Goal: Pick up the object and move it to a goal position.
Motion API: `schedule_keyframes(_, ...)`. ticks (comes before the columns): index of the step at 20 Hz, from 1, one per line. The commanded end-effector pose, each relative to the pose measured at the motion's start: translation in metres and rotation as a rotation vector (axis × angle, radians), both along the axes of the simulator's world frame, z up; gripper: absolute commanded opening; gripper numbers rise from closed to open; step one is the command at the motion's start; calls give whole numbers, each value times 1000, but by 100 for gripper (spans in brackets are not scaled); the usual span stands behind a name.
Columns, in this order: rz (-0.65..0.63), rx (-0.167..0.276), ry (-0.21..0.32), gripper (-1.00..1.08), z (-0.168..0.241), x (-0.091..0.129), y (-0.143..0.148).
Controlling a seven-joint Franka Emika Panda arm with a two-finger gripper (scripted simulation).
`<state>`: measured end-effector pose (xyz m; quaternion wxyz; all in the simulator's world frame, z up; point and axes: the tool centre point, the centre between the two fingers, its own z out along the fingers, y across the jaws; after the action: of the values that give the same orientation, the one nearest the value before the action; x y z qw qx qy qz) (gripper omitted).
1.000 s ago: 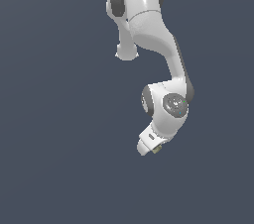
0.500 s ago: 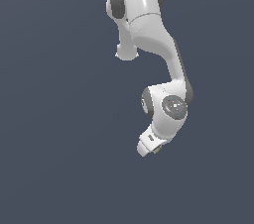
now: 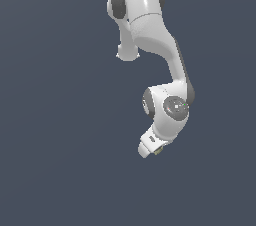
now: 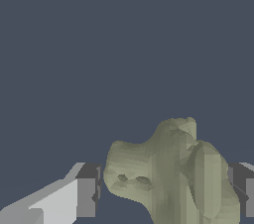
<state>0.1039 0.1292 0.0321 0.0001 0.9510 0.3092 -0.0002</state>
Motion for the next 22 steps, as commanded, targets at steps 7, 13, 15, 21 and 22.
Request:
schedule_keyframes(7,0,0,0,-100,3,-9,-3)
schedule_keyframes(13,0,0,0,-100,8,-26,-10)
schedule_keyframes(15,0,0,0,-100,10,-33,-13)
schedule_keyframes(21,-1,0,0,-100,19,-62,-24)
schedule_keyframes(22,-1,0,0,-100,20,-67,-25)
